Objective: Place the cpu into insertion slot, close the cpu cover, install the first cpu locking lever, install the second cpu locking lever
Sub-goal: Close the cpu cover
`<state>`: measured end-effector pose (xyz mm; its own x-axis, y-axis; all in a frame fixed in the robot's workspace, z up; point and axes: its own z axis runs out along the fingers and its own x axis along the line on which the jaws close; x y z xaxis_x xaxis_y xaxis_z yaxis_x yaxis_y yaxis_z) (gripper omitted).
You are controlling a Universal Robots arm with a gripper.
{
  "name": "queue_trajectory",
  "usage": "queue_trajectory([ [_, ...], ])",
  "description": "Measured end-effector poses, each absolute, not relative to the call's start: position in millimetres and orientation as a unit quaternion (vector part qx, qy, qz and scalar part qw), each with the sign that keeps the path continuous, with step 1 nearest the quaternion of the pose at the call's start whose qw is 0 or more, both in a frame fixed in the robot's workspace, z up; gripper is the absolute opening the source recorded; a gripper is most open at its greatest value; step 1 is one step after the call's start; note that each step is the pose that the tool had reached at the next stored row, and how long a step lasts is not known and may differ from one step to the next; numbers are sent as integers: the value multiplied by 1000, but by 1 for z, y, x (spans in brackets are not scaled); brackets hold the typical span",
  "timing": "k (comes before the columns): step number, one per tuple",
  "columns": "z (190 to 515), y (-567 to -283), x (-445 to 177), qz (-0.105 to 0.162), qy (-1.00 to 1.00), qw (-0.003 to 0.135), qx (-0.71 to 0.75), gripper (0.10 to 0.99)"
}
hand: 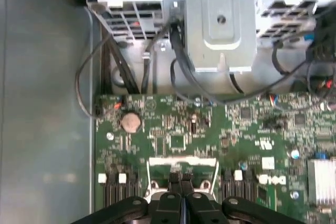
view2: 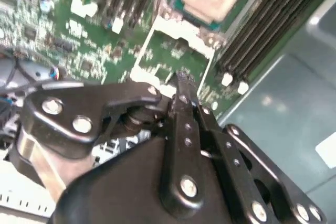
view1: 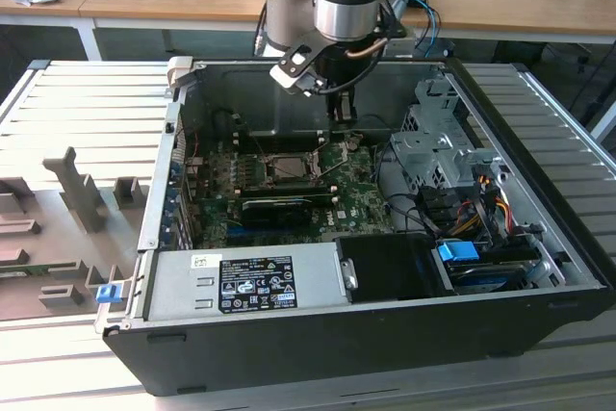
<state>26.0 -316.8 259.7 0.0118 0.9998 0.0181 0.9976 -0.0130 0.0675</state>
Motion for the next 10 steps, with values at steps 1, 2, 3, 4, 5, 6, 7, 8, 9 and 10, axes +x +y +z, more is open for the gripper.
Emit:
queue_trajectory([
  [1, 260, -317, 27, 30, 703, 17, 710, 106],
  [2, 259, -317, 29, 30, 704, 17, 710, 106],
  [3, 259, -317, 31, 30, 706, 17, 708, 106],
  [4, 259, -317, 34, 30, 710, 17, 703, 106],
  [5, 259, -317, 35, 30, 713, 17, 700, 106],
  [6, 259, -317, 36, 30, 716, 17, 697, 106],
  [7, 259, -317, 37, 30, 718, 17, 696, 106],
  [8, 258, -317, 39, 30, 719, 17, 694, 106],
  [9, 258, -317, 41, 30, 720, 17, 693, 106],
  [10, 258, -317, 42, 30, 720, 17, 693, 106],
])
